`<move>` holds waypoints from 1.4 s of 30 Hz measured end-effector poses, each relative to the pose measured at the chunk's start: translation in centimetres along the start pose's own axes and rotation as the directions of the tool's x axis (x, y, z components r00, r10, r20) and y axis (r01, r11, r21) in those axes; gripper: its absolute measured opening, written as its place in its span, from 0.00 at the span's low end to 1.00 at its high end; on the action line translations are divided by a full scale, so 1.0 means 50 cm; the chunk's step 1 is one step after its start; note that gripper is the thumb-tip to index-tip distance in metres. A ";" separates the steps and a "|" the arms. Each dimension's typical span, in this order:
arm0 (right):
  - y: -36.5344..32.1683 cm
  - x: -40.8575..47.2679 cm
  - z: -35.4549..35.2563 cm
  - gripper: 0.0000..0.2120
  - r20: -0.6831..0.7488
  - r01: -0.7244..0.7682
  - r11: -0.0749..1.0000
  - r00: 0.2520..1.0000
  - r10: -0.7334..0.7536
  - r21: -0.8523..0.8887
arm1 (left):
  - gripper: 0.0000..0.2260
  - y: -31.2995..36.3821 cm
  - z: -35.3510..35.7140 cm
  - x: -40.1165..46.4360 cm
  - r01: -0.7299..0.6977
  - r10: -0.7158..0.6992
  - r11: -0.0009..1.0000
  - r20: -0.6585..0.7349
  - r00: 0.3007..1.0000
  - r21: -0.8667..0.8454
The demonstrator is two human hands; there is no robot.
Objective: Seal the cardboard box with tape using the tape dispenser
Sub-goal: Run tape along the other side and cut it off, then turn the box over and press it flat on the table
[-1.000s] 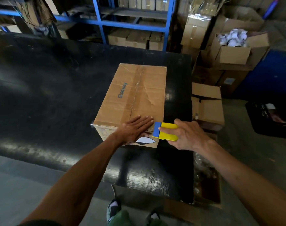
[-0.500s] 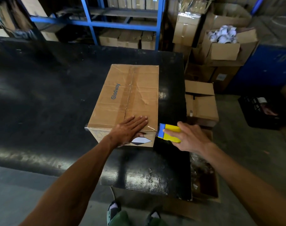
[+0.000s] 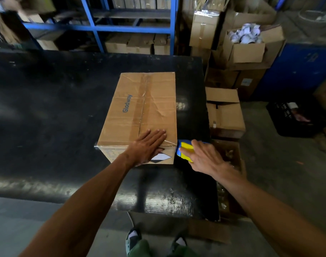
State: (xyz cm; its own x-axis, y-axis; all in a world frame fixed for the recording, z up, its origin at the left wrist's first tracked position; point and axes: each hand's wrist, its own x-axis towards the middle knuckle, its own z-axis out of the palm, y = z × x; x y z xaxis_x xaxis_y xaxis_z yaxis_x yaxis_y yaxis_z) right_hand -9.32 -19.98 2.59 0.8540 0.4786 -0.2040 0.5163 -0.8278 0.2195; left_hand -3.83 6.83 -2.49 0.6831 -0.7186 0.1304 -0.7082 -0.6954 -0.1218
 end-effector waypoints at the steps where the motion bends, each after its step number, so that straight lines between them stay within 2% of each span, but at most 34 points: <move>1: 0.000 0.000 -0.003 0.27 -0.011 -0.009 1.000 1.000 0.009 0.011 | 0.28 0.008 -0.009 0.011 -0.010 0.010 1.000 0.015 1.000 0.019; 4: 0.015 0.004 -0.020 0.28 -0.044 -0.062 0.997 0.997 0.064 0.040 | 0.29 0.041 -0.028 0.057 -0.006 0.005 1.000 0.041 0.999 0.019; 10: 0.064 -0.001 -0.048 0.29 -0.057 -0.229 0.970 0.970 0.234 0.087 | 0.30 0.109 -0.009 0.097 0.208 -0.201 0.975 0.087 0.976 -0.075; 16: 0.067 -0.024 -0.035 0.30 -0.021 -0.275 0.953 0.960 0.280 0.128 | 0.20 0.136 -0.013 0.123 0.321 -0.317 0.942 0.052 0.947 -0.102; 23: 0.067 -0.017 -0.037 0.29 -0.013 -0.284 0.929 0.955 0.296 0.235 | 0.34 0.147 -0.014 0.134 0.419 -0.401 0.899 0.144 0.905 -0.132; 26: 0.067 -0.005 -0.025 0.28 0.006 -0.351 0.851 0.926 0.379 0.391 | 0.38 0.142 -0.013 0.139 0.506 -0.469 0.848 0.220 0.856 -0.160; 29: 0.068 0.010 0.009 0.27 0.044 -0.381 0.691 0.891 0.452 0.614 | 0.35 0.139 -0.018 0.145 0.540 -0.487 0.817 0.260 0.834 -0.204; 32: 0.072 0.017 0.049 0.26 0.072 -0.374 0.538 0.863 0.500 0.755 | 0.34 0.138 -0.029 0.147 0.584 -0.519 0.773 0.281 0.807 -0.248; 34: 0.073 0.015 0.081 0.23 0.138 -0.406 0.478 0.855 0.500 0.779 | 0.34 0.139 -0.034 0.151 0.605 -0.530 0.756 0.307 0.790 -0.250; 37: 0.058 0.011 0.130 0.20 0.197 -0.479 0.493 0.832 0.519 0.726 | 0.33 0.136 -0.038 0.155 0.600 -0.503 0.760 0.357 0.787 -0.252; 42: 0.019 0.017 0.197 0.18 0.322 -0.581 0.397 0.770 0.551 0.710 | 0.34 0.122 -0.049 0.167 0.615 -0.461 0.748 0.469 0.753 -0.251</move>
State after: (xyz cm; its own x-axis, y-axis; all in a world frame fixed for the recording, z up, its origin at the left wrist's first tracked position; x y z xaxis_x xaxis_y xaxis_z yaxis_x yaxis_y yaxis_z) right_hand -8.73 -23.21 -6.77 0.9215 -0.1821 -0.3430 -0.3367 -0.8149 -0.4718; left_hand -2.86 -3.37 0.27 0.9247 -0.2244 -0.3075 -0.1544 -0.9594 0.2359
